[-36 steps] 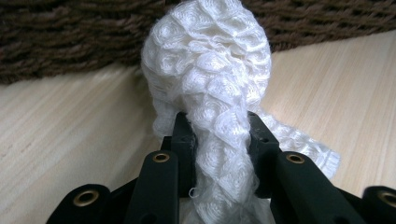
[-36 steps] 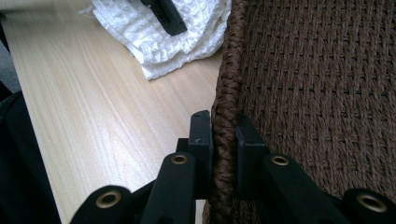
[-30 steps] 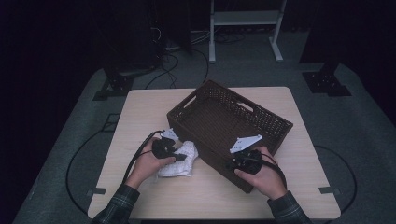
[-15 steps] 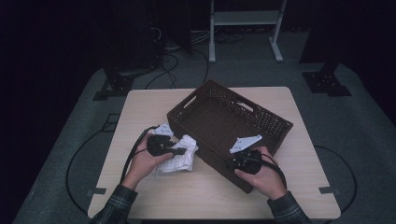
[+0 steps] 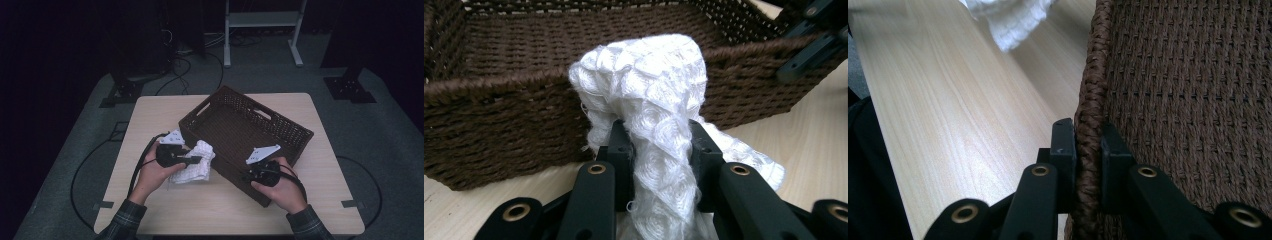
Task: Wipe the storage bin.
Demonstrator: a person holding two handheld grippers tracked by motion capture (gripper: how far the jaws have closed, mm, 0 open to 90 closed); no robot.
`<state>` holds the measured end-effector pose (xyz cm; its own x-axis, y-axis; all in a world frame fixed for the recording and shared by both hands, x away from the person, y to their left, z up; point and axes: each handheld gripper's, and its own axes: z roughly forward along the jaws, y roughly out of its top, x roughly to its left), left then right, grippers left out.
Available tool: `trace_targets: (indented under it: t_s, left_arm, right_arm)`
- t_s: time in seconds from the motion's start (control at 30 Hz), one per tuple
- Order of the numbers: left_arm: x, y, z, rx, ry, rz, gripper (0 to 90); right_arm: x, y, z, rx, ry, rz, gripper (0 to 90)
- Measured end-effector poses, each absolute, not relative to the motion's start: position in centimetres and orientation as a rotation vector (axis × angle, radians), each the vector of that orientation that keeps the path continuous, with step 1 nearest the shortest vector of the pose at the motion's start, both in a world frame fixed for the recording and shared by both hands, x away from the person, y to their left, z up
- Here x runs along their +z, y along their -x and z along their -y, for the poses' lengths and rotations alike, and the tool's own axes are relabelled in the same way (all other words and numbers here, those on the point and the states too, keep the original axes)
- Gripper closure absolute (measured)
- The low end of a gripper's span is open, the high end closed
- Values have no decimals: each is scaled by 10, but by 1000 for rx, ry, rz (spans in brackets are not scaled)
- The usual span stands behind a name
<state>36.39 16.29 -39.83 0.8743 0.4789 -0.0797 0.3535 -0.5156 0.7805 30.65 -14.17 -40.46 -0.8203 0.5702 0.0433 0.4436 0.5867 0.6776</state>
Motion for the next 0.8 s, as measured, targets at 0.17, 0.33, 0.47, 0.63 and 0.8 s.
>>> trace_targets:
  t_s: [0.17,0.33,0.47,0.63,0.8]
  left_arm:
    - [-408,-367,-158,162,-2194,-606,695]
    - [-420,-371,-155,139,-2227,-620,695]
    - [-429,-375,-152,113,-2249,-633,695]
    - [-443,-379,-150,79,-2292,-647,694]
    - [-453,-382,-145,68,-2340,-656,694]
  right_arm:
    - [-405,-307,142,1051,-851,-2637,801]
    - [-405,-306,142,1050,-853,-2636,801]
    - [-405,-307,142,1050,-851,-2636,801]
    - [-405,-307,142,1051,-851,-2636,802]
    - [-405,-306,142,1051,-848,-2631,800]
